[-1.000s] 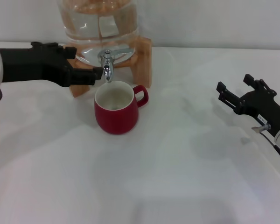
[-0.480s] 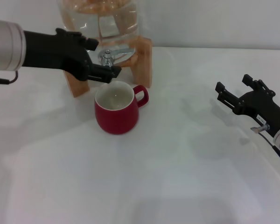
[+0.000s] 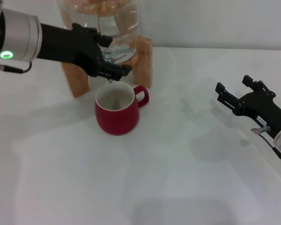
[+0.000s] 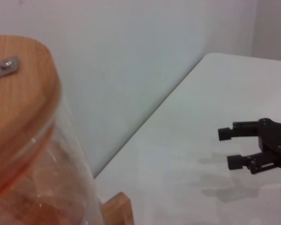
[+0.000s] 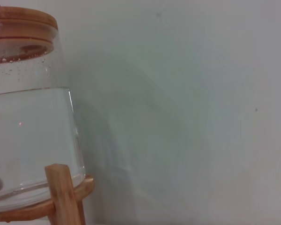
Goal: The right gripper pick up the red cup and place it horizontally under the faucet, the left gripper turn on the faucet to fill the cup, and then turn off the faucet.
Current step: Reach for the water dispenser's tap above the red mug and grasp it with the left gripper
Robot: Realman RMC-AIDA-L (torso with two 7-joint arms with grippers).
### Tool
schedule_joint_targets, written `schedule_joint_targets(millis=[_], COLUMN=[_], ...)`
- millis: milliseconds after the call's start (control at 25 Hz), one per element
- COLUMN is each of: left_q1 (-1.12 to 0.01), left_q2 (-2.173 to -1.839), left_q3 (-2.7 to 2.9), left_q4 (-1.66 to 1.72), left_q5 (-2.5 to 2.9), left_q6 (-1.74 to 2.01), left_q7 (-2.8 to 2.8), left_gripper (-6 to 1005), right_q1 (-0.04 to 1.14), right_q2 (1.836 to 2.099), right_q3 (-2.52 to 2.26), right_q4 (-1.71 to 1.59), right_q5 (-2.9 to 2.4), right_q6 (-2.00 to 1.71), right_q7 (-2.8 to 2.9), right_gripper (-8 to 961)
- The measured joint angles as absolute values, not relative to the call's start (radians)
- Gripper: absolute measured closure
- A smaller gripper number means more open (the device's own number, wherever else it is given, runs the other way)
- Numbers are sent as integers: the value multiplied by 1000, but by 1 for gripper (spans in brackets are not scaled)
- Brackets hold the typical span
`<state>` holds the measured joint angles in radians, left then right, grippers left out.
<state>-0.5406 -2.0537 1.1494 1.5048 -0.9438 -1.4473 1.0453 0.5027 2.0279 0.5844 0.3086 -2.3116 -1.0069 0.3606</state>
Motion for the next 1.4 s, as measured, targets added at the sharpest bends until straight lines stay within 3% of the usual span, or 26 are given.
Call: schedule_joint_targets(millis=[400,1400], left_q1=[-640,-732], left_q2=[-2049,-2050], left_q3=[1051,1035], left_q4=[1344,1185], left_q5=[-945,-943], left_q6=[-1446,-1402], left_q7=[1130,1240], left_gripper=[109,109], right_q1=[497,497], right_q2=[2028,2028], right_q3=[584,584], right_q4=[313,321], right_q5=[-2312,-2312], right_q6=[-1008,-1012], right_q7=[368,368], right_gripper=[81,80])
